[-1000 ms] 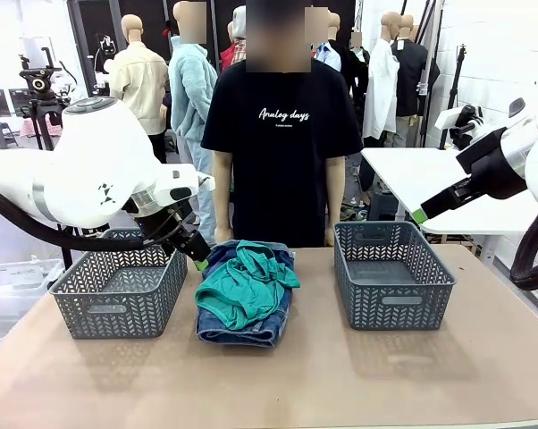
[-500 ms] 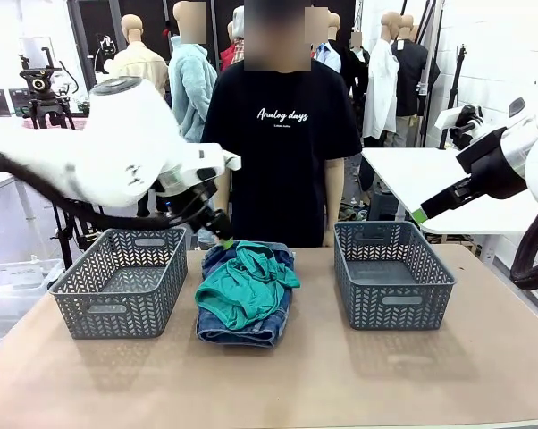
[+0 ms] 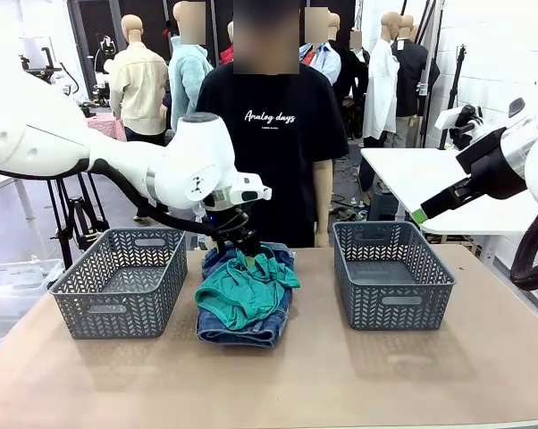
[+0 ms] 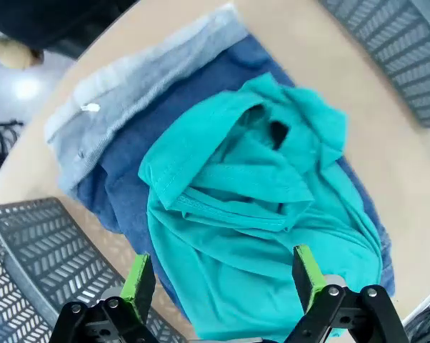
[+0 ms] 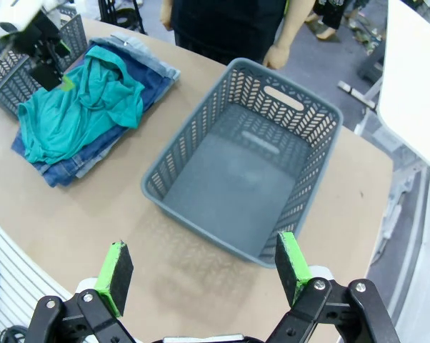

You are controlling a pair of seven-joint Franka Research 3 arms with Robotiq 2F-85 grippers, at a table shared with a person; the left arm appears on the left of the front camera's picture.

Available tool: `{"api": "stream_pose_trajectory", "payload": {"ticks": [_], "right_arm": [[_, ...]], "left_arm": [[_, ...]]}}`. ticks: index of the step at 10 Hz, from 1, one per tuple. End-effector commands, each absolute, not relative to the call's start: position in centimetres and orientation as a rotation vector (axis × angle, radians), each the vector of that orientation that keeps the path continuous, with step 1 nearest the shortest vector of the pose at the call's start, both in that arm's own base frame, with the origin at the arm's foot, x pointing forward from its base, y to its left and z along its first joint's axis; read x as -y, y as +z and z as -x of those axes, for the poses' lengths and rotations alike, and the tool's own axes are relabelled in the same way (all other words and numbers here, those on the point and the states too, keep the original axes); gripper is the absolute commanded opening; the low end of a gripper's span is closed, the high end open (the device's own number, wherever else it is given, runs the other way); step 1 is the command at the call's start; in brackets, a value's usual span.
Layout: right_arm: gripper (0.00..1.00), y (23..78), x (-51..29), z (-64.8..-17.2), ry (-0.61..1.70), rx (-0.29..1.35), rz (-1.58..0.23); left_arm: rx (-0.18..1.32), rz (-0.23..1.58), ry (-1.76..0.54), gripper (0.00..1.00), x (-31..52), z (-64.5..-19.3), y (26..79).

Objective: Sort the tops and bottoms.
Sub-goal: Lift clothes from the center of the table with your left hand.

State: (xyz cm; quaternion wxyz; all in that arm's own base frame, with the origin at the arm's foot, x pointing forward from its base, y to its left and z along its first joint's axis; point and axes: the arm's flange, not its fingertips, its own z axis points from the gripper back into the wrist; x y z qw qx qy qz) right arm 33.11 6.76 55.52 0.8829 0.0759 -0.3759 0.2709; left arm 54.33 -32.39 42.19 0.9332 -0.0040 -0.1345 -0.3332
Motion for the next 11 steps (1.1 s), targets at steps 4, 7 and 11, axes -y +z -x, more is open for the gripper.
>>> {"api": "stream_pose_trajectory", "payload": {"ticks": [4, 7, 11], "right_arm": [[1.0, 55.5, -6.7, -33.1, 0.561, 0.782, -0.171], [1.0, 55.5, -6.7, -33.1, 0.561, 0.782, -0.171], [1.0, 55.5, -6.7, -33.1, 0.561, 0.782, -0.171]], "left_arm": [[0.231, -0.047, -0.611, 1.0, 36.1, -51.3, 41.7], [0.232, 0.005, -0.571, 1.0, 35.8, -50.5, 40.5], [0.203, 0.043, -0.522, 1.0, 36.3, -50.4, 39.0]]}}
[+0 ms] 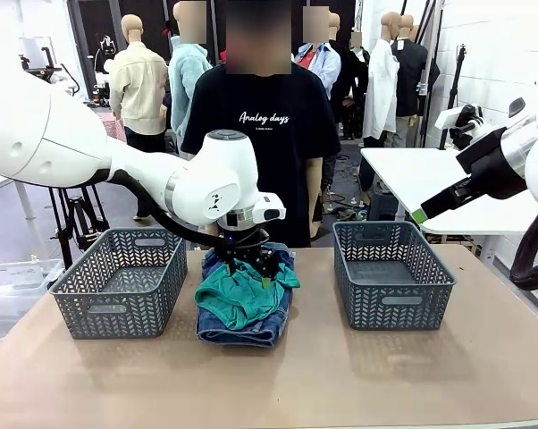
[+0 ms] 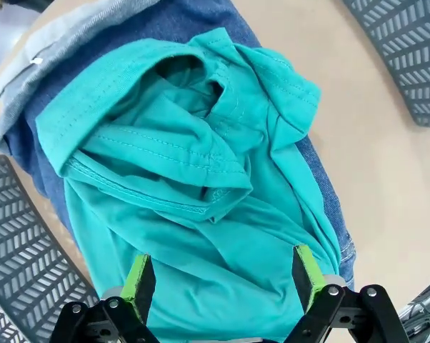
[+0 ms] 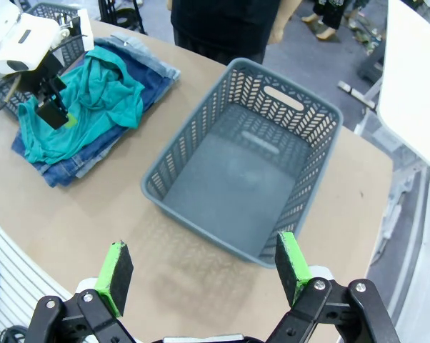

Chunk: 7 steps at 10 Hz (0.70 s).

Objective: Sort the tops and bottoms.
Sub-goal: Lift clothes from the center of the table with your left hand.

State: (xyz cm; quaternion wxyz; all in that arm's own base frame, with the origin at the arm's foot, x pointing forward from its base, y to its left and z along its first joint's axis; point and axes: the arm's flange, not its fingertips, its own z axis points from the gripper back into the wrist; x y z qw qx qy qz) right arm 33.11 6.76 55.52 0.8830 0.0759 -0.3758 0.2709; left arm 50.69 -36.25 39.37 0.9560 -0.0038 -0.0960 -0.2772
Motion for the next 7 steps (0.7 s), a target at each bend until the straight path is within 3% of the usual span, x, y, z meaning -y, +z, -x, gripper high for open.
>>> {"api": "stream_pose_trajectory", "payload": {"ticks": [1, 4, 7], "right_arm": [[1.0, 55.5, -6.7, -33.1, 0.561, 0.782, -0.171], [1.0, 55.5, -6.7, -33.1, 0.561, 0.782, -0.171], [1.0, 55.5, -6.7, -33.1, 0.561, 0.782, -0.171]], "left_arm": [[0.184, 0.037, -0.502, 1.0, 36.3, -50.5, 38.5], [0.166, 0.034, -0.472, 1.0, 35.7, -51.3, 37.1], [0.13, 0.049, -0.49, 0.48, 36.0, -51.3, 37.4]]}}
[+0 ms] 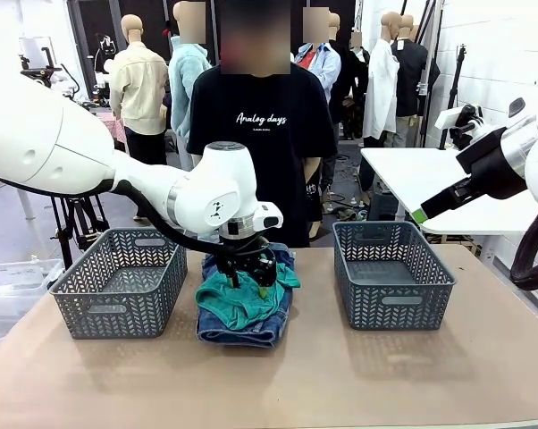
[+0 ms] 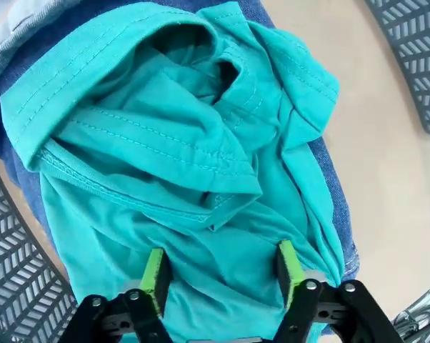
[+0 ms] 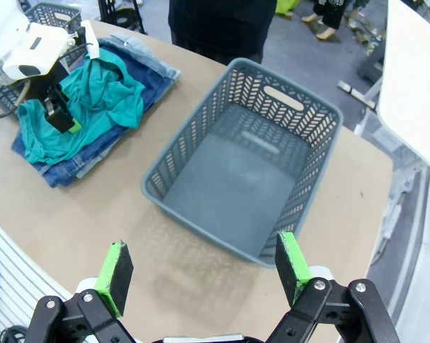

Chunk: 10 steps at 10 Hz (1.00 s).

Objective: Sort the tops and bottoms.
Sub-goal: Lift clothes from the center of the table with your left hand.

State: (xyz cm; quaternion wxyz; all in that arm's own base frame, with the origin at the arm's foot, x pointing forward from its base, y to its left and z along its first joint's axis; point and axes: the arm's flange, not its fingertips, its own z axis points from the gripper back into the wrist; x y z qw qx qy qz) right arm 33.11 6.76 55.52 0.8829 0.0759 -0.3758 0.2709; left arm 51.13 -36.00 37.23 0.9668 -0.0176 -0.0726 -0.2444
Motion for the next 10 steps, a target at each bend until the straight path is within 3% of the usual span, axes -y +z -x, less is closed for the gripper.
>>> {"api": "stream_pose_trajectory", "payload": {"ticks": [1, 2, 3, 7, 10], "right_arm": [[1.0, 55.5, -6.7, -33.1, 0.561, 0.782, -0.171], [1.0, 55.5, -6.7, -33.1, 0.561, 0.782, -0.171], [1.0, 55.5, -6.7, -33.1, 0.561, 0.782, -0.171], [1.0, 55.5, -6.7, -33.1, 0.561, 0.782, -0.171], [1.0, 55.5, -6.7, -33.1, 0.561, 0.782, -0.171]], "left_arm": [[0.116, 0.047, -0.485, 0.3, 36.0, -51.3, 37.4], [0.104, 0.041, -0.478, 0.11, 36.0, -51.3, 37.5], [0.099, 0.038, -0.471, 0.0, 36.0, -51.3, 37.6], [0.088, 0.03, -0.461, 0.0, 36.0, -51.2, 38.2], [0.196, 0.01, -0.516, 0.0, 37.8, -51.0, 45.4]]}}
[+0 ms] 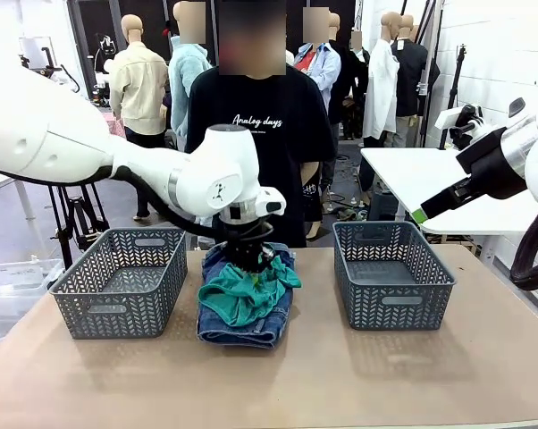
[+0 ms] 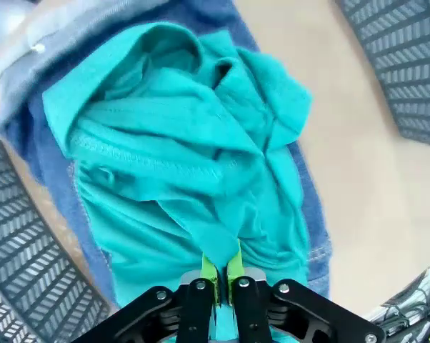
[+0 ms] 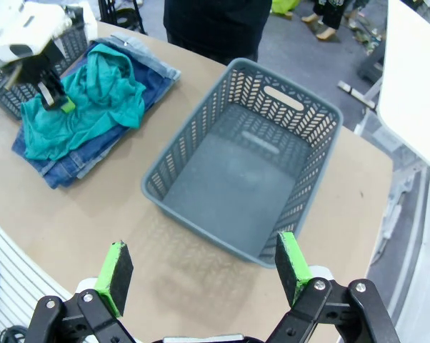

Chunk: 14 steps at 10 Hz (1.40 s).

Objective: Sort the tops and bottoms.
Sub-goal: Lift clothes from the center of the table with your left hand.

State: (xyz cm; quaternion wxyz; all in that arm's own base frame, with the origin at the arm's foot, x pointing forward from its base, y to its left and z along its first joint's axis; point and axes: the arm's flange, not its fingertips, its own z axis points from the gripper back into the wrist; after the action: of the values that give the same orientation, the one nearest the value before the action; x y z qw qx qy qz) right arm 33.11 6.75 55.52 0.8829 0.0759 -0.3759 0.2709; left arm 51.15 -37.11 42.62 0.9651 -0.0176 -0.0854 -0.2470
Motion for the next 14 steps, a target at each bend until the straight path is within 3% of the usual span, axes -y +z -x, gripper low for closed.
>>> {"api": "stream_pose_trajectory", "payload": {"ticks": [1, 6, 9, 10, 14], "right_arm": [[1.0, 55.5, -6.7, -33.1, 0.561, 0.782, -0.171], [1.0, 55.5, -6.7, -33.1, 0.561, 0.782, -0.171], [1.0, 55.5, -6.7, -33.1, 0.561, 0.782, -0.171], [1.0, 55.5, -6.7, -33.1, 0.561, 0.782, -0.171], [1.0, 55.5, -6.7, -33.1, 0.561, 0.782, -0.171]], "left_arm": [[0.228, -0.014, -0.535, 0.0, 38.5, -51.1, 48.3], [0.432, -0.072, -0.604, 0.0, 40.8, -50.0, 61.1], [0.546, -0.093, -0.598, 0.0, 40.1, -47.9, 64.3], [0.471, -0.065, -0.605, 0.0, 40.6, -49.2, 63.2], [0.471, -0.065, -0.605, 0.0, 40.6, -49.2, 63.2]]}}
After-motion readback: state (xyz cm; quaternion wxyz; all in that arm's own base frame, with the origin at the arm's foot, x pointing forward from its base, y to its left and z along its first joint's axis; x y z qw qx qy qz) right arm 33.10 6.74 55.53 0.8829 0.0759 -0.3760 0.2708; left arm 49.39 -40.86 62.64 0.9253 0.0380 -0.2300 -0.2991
